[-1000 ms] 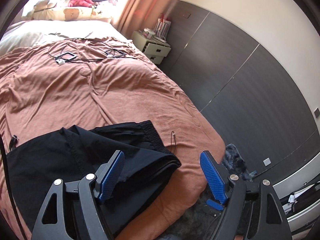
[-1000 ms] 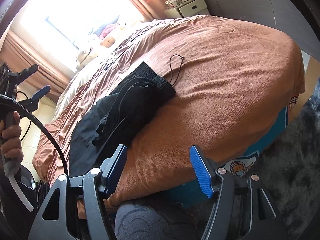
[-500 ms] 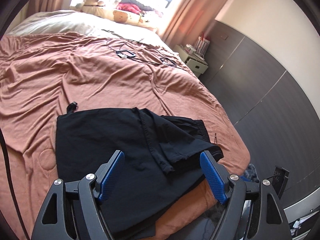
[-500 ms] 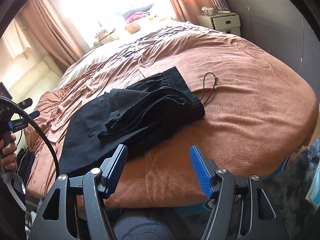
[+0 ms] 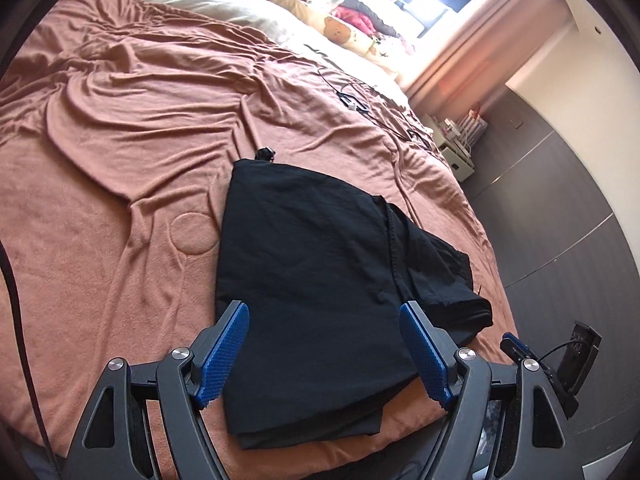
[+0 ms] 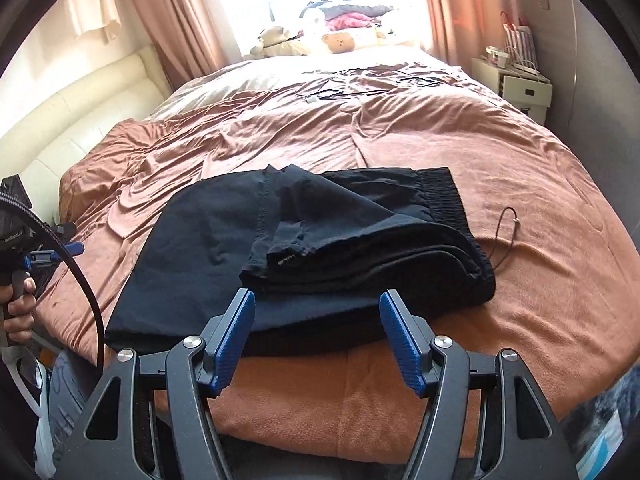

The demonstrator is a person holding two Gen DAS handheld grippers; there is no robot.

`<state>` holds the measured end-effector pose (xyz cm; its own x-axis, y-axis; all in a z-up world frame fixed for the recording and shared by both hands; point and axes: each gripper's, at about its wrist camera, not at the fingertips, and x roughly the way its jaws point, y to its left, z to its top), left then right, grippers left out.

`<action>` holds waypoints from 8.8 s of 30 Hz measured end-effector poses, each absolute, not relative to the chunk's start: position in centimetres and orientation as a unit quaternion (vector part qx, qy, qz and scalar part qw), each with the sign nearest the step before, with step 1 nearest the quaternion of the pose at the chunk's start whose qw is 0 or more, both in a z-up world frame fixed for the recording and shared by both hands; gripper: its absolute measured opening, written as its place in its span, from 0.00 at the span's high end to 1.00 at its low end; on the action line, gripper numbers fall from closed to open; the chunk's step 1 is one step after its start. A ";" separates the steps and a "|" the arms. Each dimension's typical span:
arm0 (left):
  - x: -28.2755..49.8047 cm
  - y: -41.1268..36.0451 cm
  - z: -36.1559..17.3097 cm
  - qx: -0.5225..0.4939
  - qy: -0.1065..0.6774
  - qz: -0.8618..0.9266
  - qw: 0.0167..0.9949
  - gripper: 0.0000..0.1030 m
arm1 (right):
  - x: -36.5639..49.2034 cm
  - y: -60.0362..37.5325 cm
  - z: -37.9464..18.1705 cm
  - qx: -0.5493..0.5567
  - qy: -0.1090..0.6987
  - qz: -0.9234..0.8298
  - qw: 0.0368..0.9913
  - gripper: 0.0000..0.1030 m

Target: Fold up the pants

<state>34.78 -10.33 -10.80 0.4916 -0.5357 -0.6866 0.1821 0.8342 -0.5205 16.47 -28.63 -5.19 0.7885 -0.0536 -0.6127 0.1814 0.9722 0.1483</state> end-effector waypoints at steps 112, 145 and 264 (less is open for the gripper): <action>36.6 -6.3 -20.9 -0.265 0.544 -0.148 0.782 0.62 | 31.5 -38.5 -2.9 0.117 0.394 -0.164 0.897 0.48; 33.5 -7.8 -20.6 -0.254 0.552 -0.150 0.780 0.62 | 20.7 -45.3 -10.5 0.438 0.342 -0.102 0.825 0.90; 36.2 -6.9 -22.1 -0.296 0.560 -0.161 0.757 0.62 | 31.8 -39.9 -3.7 0.175 0.368 -0.121 0.905 0.96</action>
<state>36.24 -6.86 -22.13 0.3204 -0.5751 -0.7527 -0.0882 0.7730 -0.6282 31.79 -39.94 -3.69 0.6993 -0.0895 -0.7092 0.3477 0.9094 0.2282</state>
